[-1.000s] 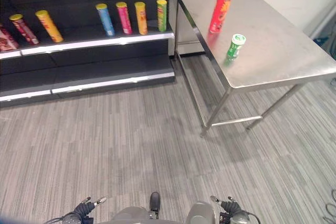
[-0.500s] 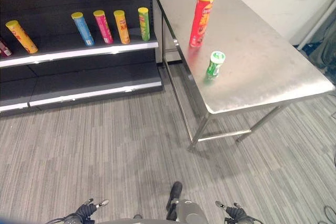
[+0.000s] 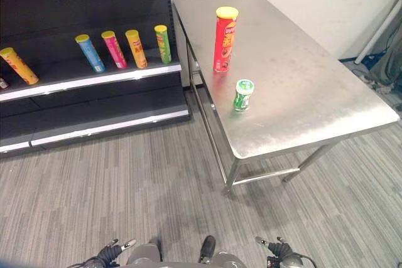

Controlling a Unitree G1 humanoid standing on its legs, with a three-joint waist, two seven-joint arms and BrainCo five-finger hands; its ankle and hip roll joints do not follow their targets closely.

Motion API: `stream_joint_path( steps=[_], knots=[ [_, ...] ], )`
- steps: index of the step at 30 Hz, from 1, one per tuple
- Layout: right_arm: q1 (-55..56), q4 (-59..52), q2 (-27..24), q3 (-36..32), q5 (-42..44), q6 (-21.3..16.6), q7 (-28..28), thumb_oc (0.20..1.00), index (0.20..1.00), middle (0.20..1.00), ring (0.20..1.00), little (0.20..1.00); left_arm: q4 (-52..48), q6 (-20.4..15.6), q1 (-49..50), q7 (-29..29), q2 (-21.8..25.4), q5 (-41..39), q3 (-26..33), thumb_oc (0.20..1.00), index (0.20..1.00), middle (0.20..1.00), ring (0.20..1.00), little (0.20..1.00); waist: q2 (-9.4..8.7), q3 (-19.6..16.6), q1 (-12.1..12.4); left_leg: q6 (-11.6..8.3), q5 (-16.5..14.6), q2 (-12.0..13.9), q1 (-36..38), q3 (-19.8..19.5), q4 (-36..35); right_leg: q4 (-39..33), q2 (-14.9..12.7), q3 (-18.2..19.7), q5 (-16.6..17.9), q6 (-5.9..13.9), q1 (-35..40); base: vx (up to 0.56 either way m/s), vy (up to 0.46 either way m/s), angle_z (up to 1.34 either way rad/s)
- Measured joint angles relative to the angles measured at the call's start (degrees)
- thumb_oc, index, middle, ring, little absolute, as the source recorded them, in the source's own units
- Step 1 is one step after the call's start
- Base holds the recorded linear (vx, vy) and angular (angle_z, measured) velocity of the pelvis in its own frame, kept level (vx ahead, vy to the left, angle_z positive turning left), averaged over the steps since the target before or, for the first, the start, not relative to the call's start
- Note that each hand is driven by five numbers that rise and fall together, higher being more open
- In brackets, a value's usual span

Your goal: Put the goods on the table back onto the shelves and tidy them up.

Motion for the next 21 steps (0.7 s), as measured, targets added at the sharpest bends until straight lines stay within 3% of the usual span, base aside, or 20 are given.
stream_joint_path(
  steps=[2, 6, 10, 13, 15, 17, 18, 20, 21],
  knots=[
    [-1.22, 0.09, -0.24, -0.29, -0.09, -0.01, 0.02, 1.000, 1.000, 1.000, 1.000, 1.000, 0.11, -0.01, -0.92, 0.06, -0.02, -0.02, 0.03, 1.000, 1.000, 1.000, 1.000, 1.000, 1.65, 1.39, 0.56, -1.07, 3.64, -0.80, -0.55, -5.99, -5.33, 0.00, 0.23, 2.37, 0.31, 0.58, 0.02, 0.26, 0.424, -0.70],
    [-0.75, -0.04, -1.08, -0.68, -0.21, -0.01, 0.03, 1.000, 1.000, 1.000, 1.000, 1.000, 0.05, -0.17, -0.67, 0.05, -0.58, -0.01, 0.09, 1.000, 1.000, 1.000, 1.000, 1.000, 4.85, 1.54, 0.45, -0.18, 4.90, -1.22, -0.21, -5.54, -2.75, 0.03, -0.20, 4.11, 0.72, 1.70, 0.73, 0.13, 0.283, -0.48],
    [1.20, 0.08, -0.76, -2.39, -1.22, 0.18, 0.14, 1.000, 1.000, 1.000, 1.000, 1.000, -0.56, -0.62, -1.03, 0.27, 0.01, 0.00, 0.31, 1.000, 1.000, 1.000, 1.000, 1.000, 4.39, 1.53, 0.27, 3.53, 6.60, -5.00, 0.26, -1.26, -2.06, 0.11, -5.18, 5.62, 0.28, 6.21, 0.84, 0.04, 0.101, -0.35],
    [2.17, 0.10, -0.35, -2.41, -1.22, 0.20, 0.19, 1.000, 1.000, 1.000, 1.000, 1.000, -1.16, -0.65, -0.93, 0.43, 1.06, 0.00, 0.32, 1.000, 1.000, 1.000, 1.000, 1.000, 3.58, 1.29, 0.25, 5.65, 7.05, -7.05, 1.32, -0.90, -3.30, 0.47, -7.39, 5.55, 1.03, 7.95, 1.08, 0.07, 0.248, -0.01],
    [1.52, 1.28, 0.33, -5.84, -1.18, 0.19, 0.05, 1.000, 1.000, 1.000, 1.000, 1.000, -0.79, -0.47, -1.00, 0.61, 1.13, 0.01, 0.20, 1.000, 1.000, 1.000, 1.000, 1.000, 3.42, 1.34, 0.41, 7.80, 7.03, -7.74, 2.61, 0.62, -3.95, 3.37, -8.44, 6.63, -0.02, 8.43, -0.35, 0.15, 0.536, -0.16],
    [0.83, 1.29, -0.38, -8.63, -1.05, 0.13, -0.09, 1.000, 1.000, 1.000, 1.000, 1.000, -0.07, -0.04, -0.47, 0.71, 1.10, 0.01, 0.18, 1.000, 1.000, 1.000, 1.000, 1.000, 3.81, 1.16, 0.25, 10.05, 5.40, -9.17, 4.25, 1.85, -3.19, 9.17, -10.42, 8.46, -3.84, 10.01, -2.16, 0.14, 0.395, -0.40],
    [1.06, 1.22, -0.76, -10.52, -0.37, 0.00, -0.16, 1.000, 1.000, 1.000, 1.000, 1.000, -0.12, -0.02, -0.68, 0.81, 1.31, 0.00, 0.96, 1.000, 1.000, 1.000, 1.000, 1.000, 3.07, 1.51, -0.16, 11.05, 4.50, -10.54, 5.02, 2.27, -2.75, 12.80, -11.88, 8.77, -3.87, 11.06, -2.57, 0.11, 0.223, -0.30],
    [3.56, -6.17, -2.82, -21.54, 5.11, -0.25, -2.16, 1.000, 1.000, 1.000, 1.000, 1.000, -2.47, -0.44, 0.61, 1.02, 2.20, -0.02, 2.79, 1.000, 1.000, 1.000, 1.000, 1.000, 3.39, 1.40, -1.40, 11.76, 3.70, -11.38, 5.95, 2.31, -2.66, 17.12, -13.09, 8.95, -5.08, 11.23, -5.21, 0.07, -0.035, -0.19],
    [4.46, -9.15, -4.08, -22.71, 6.41, -0.50, -3.57, 1.000, 1.000, 1.000, 1.000, 1.000, -3.28, -0.79, 1.08, 1.21, 2.92, -0.02, 3.22, 1.000, 1.000, 1.000, 1.000, 1.000, 3.31, 1.58, -1.87, 11.82, 3.74, -11.39, 6.41, 2.52, -3.24, 15.91, -13.03, 8.87, -4.85, 10.95, -5.26, 0.08, -0.059, -0.18]
  ],
)
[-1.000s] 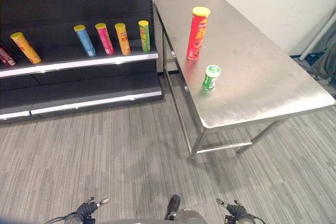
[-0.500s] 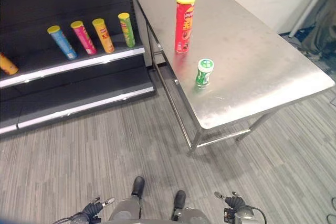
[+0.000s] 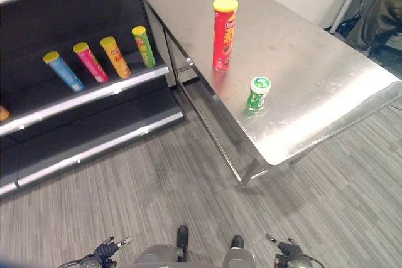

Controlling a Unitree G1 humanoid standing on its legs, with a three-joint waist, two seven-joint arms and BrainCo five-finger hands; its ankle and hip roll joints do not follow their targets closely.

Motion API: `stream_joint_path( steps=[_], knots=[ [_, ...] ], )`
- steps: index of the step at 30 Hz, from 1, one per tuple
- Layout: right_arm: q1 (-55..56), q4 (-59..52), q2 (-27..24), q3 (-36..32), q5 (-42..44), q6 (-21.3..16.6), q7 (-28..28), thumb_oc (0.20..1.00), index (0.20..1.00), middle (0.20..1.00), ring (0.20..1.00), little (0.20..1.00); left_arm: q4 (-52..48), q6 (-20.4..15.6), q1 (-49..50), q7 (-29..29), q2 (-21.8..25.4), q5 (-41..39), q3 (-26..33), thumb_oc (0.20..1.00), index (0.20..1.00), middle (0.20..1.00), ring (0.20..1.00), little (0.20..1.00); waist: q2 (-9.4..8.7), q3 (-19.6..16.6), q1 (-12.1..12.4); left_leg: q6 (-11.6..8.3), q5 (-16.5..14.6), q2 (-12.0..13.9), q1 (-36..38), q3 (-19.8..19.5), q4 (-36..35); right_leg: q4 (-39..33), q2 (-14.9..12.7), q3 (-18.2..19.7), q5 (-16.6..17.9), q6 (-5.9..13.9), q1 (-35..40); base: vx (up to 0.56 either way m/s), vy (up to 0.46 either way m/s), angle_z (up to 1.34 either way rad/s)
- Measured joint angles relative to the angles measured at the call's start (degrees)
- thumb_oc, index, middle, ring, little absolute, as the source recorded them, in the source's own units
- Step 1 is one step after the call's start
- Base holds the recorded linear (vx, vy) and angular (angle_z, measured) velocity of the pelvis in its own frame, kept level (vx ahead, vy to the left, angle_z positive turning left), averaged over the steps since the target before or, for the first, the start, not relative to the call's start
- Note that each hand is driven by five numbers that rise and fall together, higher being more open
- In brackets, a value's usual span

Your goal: Put the goods on the table back onto the shelves and tidy them up.

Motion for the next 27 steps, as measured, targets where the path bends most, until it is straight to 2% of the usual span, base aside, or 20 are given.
stream_joint_path(
  steps=[1, 2, 3, 4, 5, 6, 8, 9, 11, 14, 17, 19, 21, 27],
  knots=[
    [0.33, -2.66, -1.95, -0.83, 1.05, -1.15, -1.80, 1.000, 1.000, 1.000, 1.000, 1.000, -0.04, -0.36, -0.04, 0.14, 1.56, 0.00, 1.00, 1.000, 1.000, 1.000, 1.000, 1.000, -0.69, 0.00, -1.11, 0.10, -0.08, -0.24, -0.25, 0.03, -0.01, -3.07, 0.22, -0.05, 0.03, -0.01, 0.09, 0.11, -0.073, 0.01],
    [2.72, -10.63, -2.73, -3.24, 0.94, -0.85, -3.93, 1.000, 1.000, 1.000, 1.000, 1.000, -0.01, -0.46, -0.41, 0.52, 2.59, 0.04, 2.35, 1.000, 1.000, 1.000, 1.000, 1.000, -1.65, 0.28, -2.39, 0.20, -0.17, -0.29, -1.24, -0.42, 0.30, -5.98, 0.83, 1.77, 1.44, 1.84, 0.13, 0.08, -0.034, 0.09],
    [3.92, -15.72, -3.45, -5.07, 0.74, -1.37, -5.09, 1.000, 1.000, 1.000, 1.000, 1.000, -0.38, -0.48, -0.66, 0.76, 2.45, 0.03, 3.17, 1.000, 1.000, 1.000, 1.000, 1.000, -2.60, 0.48, -2.70, 0.18, -0.16, -0.21, -1.64, -0.24, 0.38, -7.32, 1.01, 2.04, 2.70, 2.32, 0.18, 0.09, -0.064, -0.02],
    [5.43, -22.94, -3.81, -7.07, 0.09, -1.31, -6.18, 1.000, 1.000, 1.000, 1.000, 1.000, -0.71, -0.46, -0.51, 0.93, 2.61, 0.02, 3.65, 1.000, 1.000, 1.000, 1.000, 1.000, -3.25, 1.05, -2.52, -0.11, 0.13, -0.15, -1.64, 0.15, 0.33, -8.37, 1.14, 2.24, 4.27, 1.86, 0.61, 0.05, -0.073, -0.20],
    [5.68, -27.81, -6.07, -7.58, -1.06, -3.78, -7.21, 1.000, 1.000, 1.000, 1.000, 1.000, -0.25, -0.39, -0.24, 0.91, 1.86, 0.02, 3.53, 1.000, 1.000, 1.000, 1.000, 1.000, -3.63, 1.31, -2.77, -0.34, 0.39, 0.21, -1.49, 0.57, 0.41, -10.07, 1.87, 2.34, 6.47, 0.91, 1.56, 0.09, -0.108, -0.22],
    [4.94, -28.36, -7.72, -7.39, -1.63, -4.29, -7.63, 1.000, 1.000, 1.000, 1.000, 1.000, -0.17, -0.39, -0.17, 0.81, 1.40, 0.04, 3.12, 1.000, 1.000, 1.000, 1.000, 1.000, -3.93, 1.19, -2.70, -0.43, 0.42, 0.42, -1.43, 0.76, 0.46, -11.07, 2.08, 2.37, 6.89, 0.62, 2.11, 0.11, -0.108, -0.12],
    [3.38, -36.46, -13.92, -7.26, -2.72, -3.74, -7.89, 1.000, 1.000, 1.000, 1.000, 1.000, -1.33, -0.52, 0.48, 0.74, -0.92, 0.18, 3.12, 1.000, 1.000, 1.000, 1.000, 1.000, -4.11, 1.18, -2.65, -1.36, -0.14, 0.91, -0.79, 0.64, -0.12, -15.71, 2.93, 2.04, 8.09, 0.48, 4.73, 0.14, -0.104, -0.01],
    [2.45, -40.82, -16.53, -7.73, -3.69, -5.80, -7.65, 1.000, 1.000, 1.000, 1.000, 1.000, -1.30, -0.55, 0.53, 0.70, -1.77, 0.24, 2.88, 1.000, 1.000, 1.000, 1.000, 1.000, -3.76, 1.25, -2.67, -1.57, 0.09, 1.34, -0.45, 0.45, -0.49, -15.64, 3.34, 1.72, 8.48, -0.03, 5.10, 0.15, -0.097, 0.13],
    [-0.56, -45.36, -18.39, -8.97, -4.45, -8.24, -7.16, 1.000, 1.000, 1.000, 1.000, 1.000, -3.17, -0.77, 1.25, 0.35, -1.87, 0.29, 2.68, 1.000, 1.000, 1.000, 1.000, 1.000, -4.06, 0.98, -1.98, -2.19, 0.44, 2.31, -0.14, -0.59, -1.13, -15.64, 4.40, 0.62, 7.87, -0.59, 5.50, 0.13, -0.088, 0.22],
    [-6.15, -46.75, -22.06, -7.94, -4.03, -8.61, -4.85, 1.000, 1.000, 1.000, 1.000, 1.000, -3.91, -0.82, 2.26, -0.47, -1.81, 0.28, 2.48, 1.000, 1.000, 1.000, 1.000, 1.000, -3.93, 0.82, -0.84, -2.81, 0.92, 2.90, 0.34, -2.10, -1.76, -15.64, 5.04, -1.00, 7.28, -1.15, 6.42, 0.07, -0.085, 0.23],
    [-9.94, -46.63, -24.17, -3.82, -3.59, -9.73, -2.79, 1.000, 1.000, 1.000, 1.000, 1.000, -4.56, -0.94, 3.35, -0.80, -1.71, 0.26, 2.04, 1.000, 1.000, 1.000, 1.000, 1.000, -3.81, 0.69, -0.11, -2.96, 0.98, 2.99, 0.30, -2.89, -1.77, -15.65, 5.08, -2.06, 6.91, -1.23, 6.92, 0.04, -0.063, 0.18],
    [-13.19, -46.77, -27.48, 3.60, -3.75, -9.48, -0.92, 1.000, 1.000, 1.000, 1.000, 1.000, -4.83, -0.92, 4.48, -0.95, -1.65, 0.20, 1.54, 1.000, 1.000, 1.000, 1.000, 1.000, -3.54, 0.51, 0.37, -2.96, 0.99, 2.97, 0.18, -3.35, -1.77, -15.65, 5.06, -2.33, 6.81, -1.11, 7.23, 0.03, -0.065, 0.10],
    [-15.04, -46.65, -29.24, 7.99, -4.02, -9.46, 1.21, 1.000, 1.000, 1.000, 1.000, 1.000, -5.75, -1.00, 5.21, -1.13, -1.60, 0.13, 1.34, 1.000, 1.000, 1.000, 1.000, 1.000, -3.29, 0.24, 1.70, -3.26, 1.30, 2.98, -0.23, -3.96, -1.76, -15.65, 5.08, -3.24, 6.69, -1.22, 7.40, 0.02, -0.055, 0.24],
    [-17.35, -45.47, -30.86, 18.50, -3.16, -9.15, 8.63, 1.000, 1.000, 1.000, 1.000, 1.000, -5.94, -1.09, 7.18, -1.57, -1.26, 0.00, 0.99, 1.000, 1.000, 1.000, 1.000, 1.000, -3.06, -0.15, 3.32, -3.91, 1.26, 2.80, -1.12, -6.90, -1.77, -15.64, 5.03, -6.24, 6.07, -1.34, 7.99, 0.05, -0.076, 0.27]
  ],
)
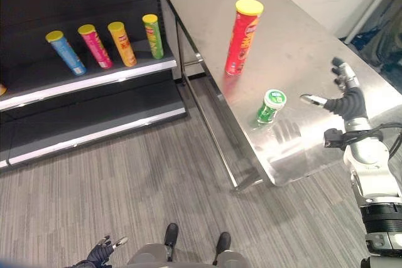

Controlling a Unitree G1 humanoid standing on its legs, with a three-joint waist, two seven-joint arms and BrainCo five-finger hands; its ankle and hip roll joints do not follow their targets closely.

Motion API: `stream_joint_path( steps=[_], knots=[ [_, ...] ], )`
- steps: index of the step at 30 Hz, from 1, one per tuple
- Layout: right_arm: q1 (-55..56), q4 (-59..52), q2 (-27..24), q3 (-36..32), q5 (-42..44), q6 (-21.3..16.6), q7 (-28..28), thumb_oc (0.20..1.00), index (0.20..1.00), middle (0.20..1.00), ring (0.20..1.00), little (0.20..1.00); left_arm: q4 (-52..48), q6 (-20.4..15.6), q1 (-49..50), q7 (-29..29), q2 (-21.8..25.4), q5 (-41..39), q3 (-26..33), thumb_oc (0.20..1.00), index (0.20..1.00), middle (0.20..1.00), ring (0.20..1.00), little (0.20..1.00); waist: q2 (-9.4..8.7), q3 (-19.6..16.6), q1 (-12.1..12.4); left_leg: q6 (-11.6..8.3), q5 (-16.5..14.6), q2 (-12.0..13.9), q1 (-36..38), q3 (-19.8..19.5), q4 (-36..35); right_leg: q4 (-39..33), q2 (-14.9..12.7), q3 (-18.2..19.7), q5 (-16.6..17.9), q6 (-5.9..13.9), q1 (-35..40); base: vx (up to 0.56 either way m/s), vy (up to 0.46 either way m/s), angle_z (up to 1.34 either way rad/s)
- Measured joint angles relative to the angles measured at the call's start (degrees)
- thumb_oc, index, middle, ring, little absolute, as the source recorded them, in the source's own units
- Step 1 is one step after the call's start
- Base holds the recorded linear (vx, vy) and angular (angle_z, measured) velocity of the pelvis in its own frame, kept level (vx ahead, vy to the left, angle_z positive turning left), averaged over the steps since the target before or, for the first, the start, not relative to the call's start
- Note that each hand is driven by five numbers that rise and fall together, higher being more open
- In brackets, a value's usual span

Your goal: Put the goods on the table back onto the shelves and tidy them up.

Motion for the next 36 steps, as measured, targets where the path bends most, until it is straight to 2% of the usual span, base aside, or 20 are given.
stream_joint_path(
  steps=[5, 16, 21, 22, 23, 24, 30, 34, 36],
  knots=[
    [-1.89, 2.25, -1.27, 5.08, -2.77, 1.56, 2.74, 1.000, 1.000, 1.000, 1.000, 1.000, 0.30, 0.01, 0.75, -0.32, 0.01, -0.28, 0.04, 1.000, 1.000, 1.000, 1.000, 1.000, 0.33, -0.06, 0.52, -0.08, 0.11, -0.17, -0.58, -1.23, -0.01, 0.00, -0.07, -1.06, -0.21, 0.03, 0.06, 0.03, -0.039, 0.11],
    [-4.28, 5.95, -2.69, 7.06, -12.29, 2.22, 0.99, 1.000, 1.000, 1.000, 1.000, 1.000, 0.22, -0.42, 0.63, 0.36, -0.06, -2.10, 0.00, 1.000, 1.000, 1.000, 1.000, 1.000, 1.16, -0.45, 0.31, 0.02, 0.45, -0.23, -1.44, -2.91, 0.00, 0.00, 0.01, -3.00, -0.73, -0.33, 0.08, 0.02, -0.022, 0.08],
    [-7.56, 9.00, -2.79, 10.87, -13.53, 3.03, 0.43, 1.000, 1.000, 1.000, 1.000, 1.000, 0.26, -0.48, 0.32, 0.44, -0.13, -2.25, -0.08, 1.000, 1.000, 1.000, 1.000, 1.000, 1.14, -0.46, 0.42, -0.18, 0.50, -0.23, -1.59, -3.01, 0.00, 0.00, 0.04, -3.38, -0.73, -0.33, 0.11, 0.01, -0.006, 0.03],
    [-8.79, 9.84, -2.80, 12.65, -13.49, 3.47, 0.50, 0.730, 0.730, 0.730, 0.730, 0.730, 0.24, -0.46, 0.32, 0.45, -0.15, -2.26, -0.13, 1.000, 1.000, 1.000, 1.000, 1.000, 1.14, -0.46, 0.37, -0.25, 0.48, -0.23, -1.59, -3.02, -0.01, 0.00, 0.05, -3.39, -0.73, -0.33, 0.11, 0.00, 0.000, 0.00],
    [-9.39, 10.07, -2.79, 13.85, -13.44, 3.46, 0.68, 0.269, 0.269, 0.269, 0.269, 0.269, 0.24, -0.48, 0.27, 0.46, -0.15, -2.27, -0.13, 1.000, 1.000, 1.000, 1.000, 1.000, 1.14, -0.46, 0.39, -0.30, 0.46, -0.21, -1.60, -3.04, -0.01, 0.00, 0.06, -3.42, -0.73, -0.33, 0.12, 0.00, 0.000, 0.00],
    [-9.58, 10.12, -2.78, 14.32, -13.39, 3.46, 0.84, 0.200, 0.200, 0.200, 0.200, 0.200, 0.24, -0.49, 0.28, 0.46, -0.16, -2.27, -0.14, 1.000, 1.000, 1.000, 1.000, 1.000, 1.14, -0.46, 0.44, -0.37, 0.43, -0.21, -1.61, -3.06, -0.01, 0.00, 0.07, -3.44, -0.73, -0.33, 0.12, 0.00, 0.000, 0.00],
    [-14.07, 12.20, -2.89, 18.20, -12.77, 3.63, 2.62, 0.200, 0.200, 0.200, 0.200, 0.200, 0.29, -0.48, 0.22, 0.53, -0.23, -2.52, -0.16, 1.000, 1.000, 1.000, 1.000, 1.000, 0.45, -0.69, 0.44, -0.25, 0.63, -0.15, -1.54, -3.15, 0.00, 0.00, 0.15, -3.51, -0.73, -0.34, 0.22, 0.00, 0.000, 0.00],
    [-13.99, 11.84, -2.98, 18.12, -12.28, 3.78, 3.11, 0.200, 0.200, 0.200, 0.200, 0.200, 0.30, -0.45, 0.24, 0.68, -0.29, -2.52, -0.14, 1.000, 1.000, 1.000, 1.000, 1.000, 0.02, -0.70, 0.45, -0.29, 0.68, -0.16, -1.47, -3.17, 0.00, 0.00, 0.14, -3.58, -0.72, -0.34, 0.22, 0.00, 0.000, 0.00],
    [-11.86, 7.88, -3.95, 15.46, -12.09, 3.66, 2.95, 0.200, 0.200, 0.200, 0.200, 0.200, 0.30, -0.48, 0.16, 1.07, -0.33, -2.52, 0.06, 1.000, 1.000, 1.000, 1.000, 1.000, -0.10, -0.67, 0.40, -0.34, 0.73, -0.16, -1.45, -3.18, 0.00, 0.00, 0.14, -3.60, -0.72, -0.35, 0.22, 0.00, 0.000, 0.00]
  ],
)
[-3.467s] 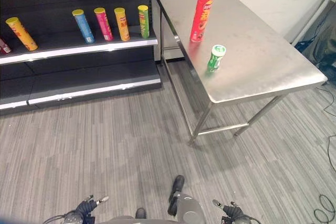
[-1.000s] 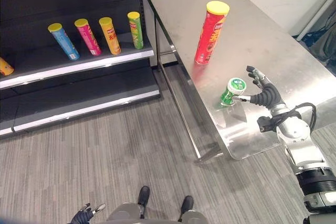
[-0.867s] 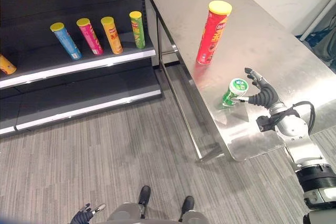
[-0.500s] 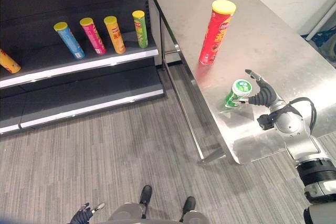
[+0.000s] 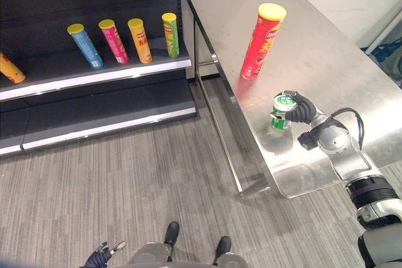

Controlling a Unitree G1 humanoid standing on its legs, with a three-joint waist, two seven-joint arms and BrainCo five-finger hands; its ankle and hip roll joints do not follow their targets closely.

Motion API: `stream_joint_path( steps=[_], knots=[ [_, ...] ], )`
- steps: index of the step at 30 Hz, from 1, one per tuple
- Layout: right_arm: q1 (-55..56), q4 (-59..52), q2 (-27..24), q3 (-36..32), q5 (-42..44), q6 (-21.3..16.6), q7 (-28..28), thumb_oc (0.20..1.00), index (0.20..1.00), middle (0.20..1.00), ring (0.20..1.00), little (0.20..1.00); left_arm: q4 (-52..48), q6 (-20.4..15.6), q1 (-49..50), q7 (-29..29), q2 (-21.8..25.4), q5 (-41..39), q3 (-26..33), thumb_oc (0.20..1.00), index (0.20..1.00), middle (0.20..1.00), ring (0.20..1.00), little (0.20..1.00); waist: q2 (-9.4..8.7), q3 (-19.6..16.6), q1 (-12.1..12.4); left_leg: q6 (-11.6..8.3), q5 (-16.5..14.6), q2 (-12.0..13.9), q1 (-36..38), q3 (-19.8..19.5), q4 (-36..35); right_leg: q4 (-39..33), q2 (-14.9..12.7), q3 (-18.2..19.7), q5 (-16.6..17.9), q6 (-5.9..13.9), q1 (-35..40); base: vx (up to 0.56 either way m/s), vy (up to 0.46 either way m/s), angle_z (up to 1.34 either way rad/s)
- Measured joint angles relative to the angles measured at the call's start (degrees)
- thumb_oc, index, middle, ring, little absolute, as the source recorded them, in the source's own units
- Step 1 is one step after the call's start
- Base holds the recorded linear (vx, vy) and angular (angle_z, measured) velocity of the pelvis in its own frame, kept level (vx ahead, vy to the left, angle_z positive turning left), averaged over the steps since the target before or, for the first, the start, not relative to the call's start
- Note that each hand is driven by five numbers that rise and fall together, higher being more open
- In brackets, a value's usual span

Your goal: Put the goods on the table back onto the shelves and tidy them up.

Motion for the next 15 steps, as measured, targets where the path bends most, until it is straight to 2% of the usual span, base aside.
stream_joint_path(
  steps=[2, 5, 9, 11, 12, 13, 15],
  knots=[
    [0.46, -1.81, -0.30, -1.57, 0.40, -0.14, -0.44, 0.200, 0.200, 0.200, 0.200, 0.200, 0.00, 0.07, 0.00, 0.21, -0.08, 0.00, 0.00, 1.000, 1.000, 1.000, 1.000, 1.000, -0.08, 0.02, -0.18, -0.01, -0.01, 0.01, -0.02, 0.08, 0.00, 0.00, 0.00, 0.06, 0.00, 0.00, 0.04, 0.00, 0.000, 0.00],
    [4.48, -7.58, -1.11, -9.45, 0.98, -1.06, -2.40, 0.200, 0.200, 0.200, 0.200, 0.200, 0.03, 0.02, -0.16, 0.62, -0.20, 0.00, 0.44, 1.000, 1.000, 1.000, 1.000, 1.000, -0.33, 0.01, -0.26, -0.11, -0.09, 0.01, 0.03, 0.09, -0.03, 0.00, -0.01, 0.05, 0.00, 0.00, 0.18, 0.00, 0.000, 0.00],
    [4.44, -7.53, -2.76, -9.78, 0.99, -1.51, -3.17, 0.200, 0.200, 0.200, 0.200, 0.200, 0.00, 0.05, -0.31, 0.69, -0.21, 0.01, 0.45, 1.000, 1.000, 1.000, 1.000, 1.000, -0.96, -0.01, -0.87, -0.33, -0.26, 0.04, 0.11, 0.13, -0.35, 0.00, 0.00, 0.12, 0.00, 0.00, 0.26, -0.01, -0.036, 0.00],
    [6.76, -11.16, -2.90, -13.57, 1.04, -1.46, -3.35, 0.200, 0.200, 0.200, 0.200, 0.200, -0.11, -0.06, -0.36, 0.67, -0.32, 0.02, 0.77, 1.000, 1.000, 1.000, 1.000, 1.000, -0.93, 0.01, -0.94, -0.34, -0.27, 0.06, 0.13, 0.01, -0.35, -0.01, 0.02, 0.03, 0.00, 0.00, 0.41, -0.01, -0.063, 0.01],
    [6.77, -15.60, -2.83, -17.05, 1.76, -1.88, -4.39, 0.200, 0.200, 0.200, 0.200, 0.200, 0.04, 0.09, -0.05, 0.70, -0.77, 0.01, 2.03, 1.000, 1.000, 1.000, 1.000, 1.000, -0.76, 0.02, -1.14, -0.32, -0.30, 0.07, 0.48, 0.19, -0.35, -0.01, 0.04, 0.16, -0.01, -0.01, 0.65, -0.03, -0.056, -0.03],
    [6.27, -18.70, -2.75, -20.17, 3.29, -4.05, -6.04, 0.200, 0.200, 0.200, 0.200, 0.200, -0.01, 0.07, 0.00, 0.83, -0.80, 0.01, 2.26, 1.000, 1.000, 1.000, 1.000, 1.000, -0.75, -0.02, -1.21, -0.19, -0.20, 0.13, 1.03, 0.18, -0.35, 0.00, 0.11, 0.17, -0.09, -0.12, 1.14, -0.04, -0.067, -0.04],
    [2.27, -20.86, -2.97, -20.86, 4.51, -5.35, -7.91, 0.200, 0.200, 0.200, 0.200, 0.200, -0.05, -0.03, -0.17, 0.82, -0.72, 0.00, 2.29, 1.000, 1.000, 1.000, 1.000, 1.000, -0.92, -0.20, -1.20, -0.17, -0.18, 0.36, 1.11, 0.21, -0.20, 0.00, 0.42, 0.33, -0.18, -0.18, 1.22, -0.06, -0.044, -0.02]
  ],
)
